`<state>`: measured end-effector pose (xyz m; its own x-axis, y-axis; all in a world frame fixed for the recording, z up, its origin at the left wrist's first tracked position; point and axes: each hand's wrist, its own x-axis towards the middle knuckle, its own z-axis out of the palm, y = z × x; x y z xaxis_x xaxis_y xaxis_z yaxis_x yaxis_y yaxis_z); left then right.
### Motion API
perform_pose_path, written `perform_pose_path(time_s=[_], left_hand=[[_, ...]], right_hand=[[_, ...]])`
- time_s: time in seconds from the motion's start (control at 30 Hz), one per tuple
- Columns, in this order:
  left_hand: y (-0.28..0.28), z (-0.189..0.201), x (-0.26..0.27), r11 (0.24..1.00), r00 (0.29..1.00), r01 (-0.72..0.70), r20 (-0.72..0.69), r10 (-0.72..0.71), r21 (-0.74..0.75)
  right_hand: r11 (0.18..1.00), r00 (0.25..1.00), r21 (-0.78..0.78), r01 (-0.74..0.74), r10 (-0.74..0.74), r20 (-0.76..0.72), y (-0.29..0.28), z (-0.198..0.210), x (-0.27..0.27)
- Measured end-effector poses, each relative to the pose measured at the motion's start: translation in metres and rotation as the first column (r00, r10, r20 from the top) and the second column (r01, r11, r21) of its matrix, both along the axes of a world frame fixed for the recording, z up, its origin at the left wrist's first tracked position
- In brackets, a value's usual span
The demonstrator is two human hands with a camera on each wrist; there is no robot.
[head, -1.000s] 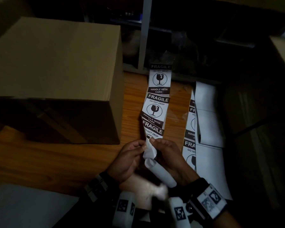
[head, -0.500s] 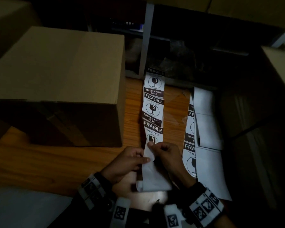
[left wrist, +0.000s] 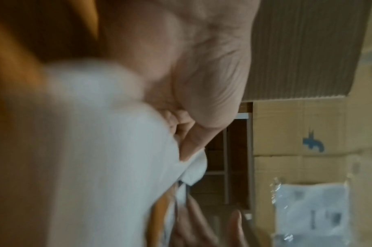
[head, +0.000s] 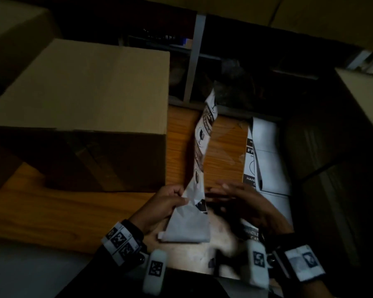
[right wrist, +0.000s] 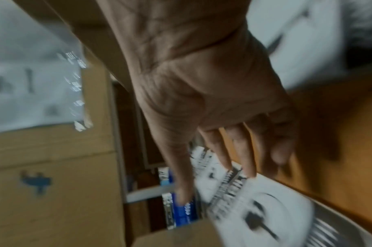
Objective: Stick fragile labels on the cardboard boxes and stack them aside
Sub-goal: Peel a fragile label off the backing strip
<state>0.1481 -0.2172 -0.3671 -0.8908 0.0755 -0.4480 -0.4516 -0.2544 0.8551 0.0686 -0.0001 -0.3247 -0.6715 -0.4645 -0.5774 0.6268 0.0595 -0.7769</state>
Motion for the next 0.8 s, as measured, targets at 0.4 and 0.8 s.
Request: perform_pose_path(time_s=[0.4,0.8], left_hand=[[0.007,-0.011,-0.004,0.996,0.999,-0.050,0.026,0.048,0.081],[0.005,-0.020,0.005,1.000,0.998,0.001,-0.056,0.000,0.011]], right_hand=[[0.874,0.805,0.486,-0.014,0.298,-0.513,-0.046,-0.026,0.025],[0.965,0.895,0.225,0.134,-0.020,-0.445,-0.059,-0.046,0.031]])
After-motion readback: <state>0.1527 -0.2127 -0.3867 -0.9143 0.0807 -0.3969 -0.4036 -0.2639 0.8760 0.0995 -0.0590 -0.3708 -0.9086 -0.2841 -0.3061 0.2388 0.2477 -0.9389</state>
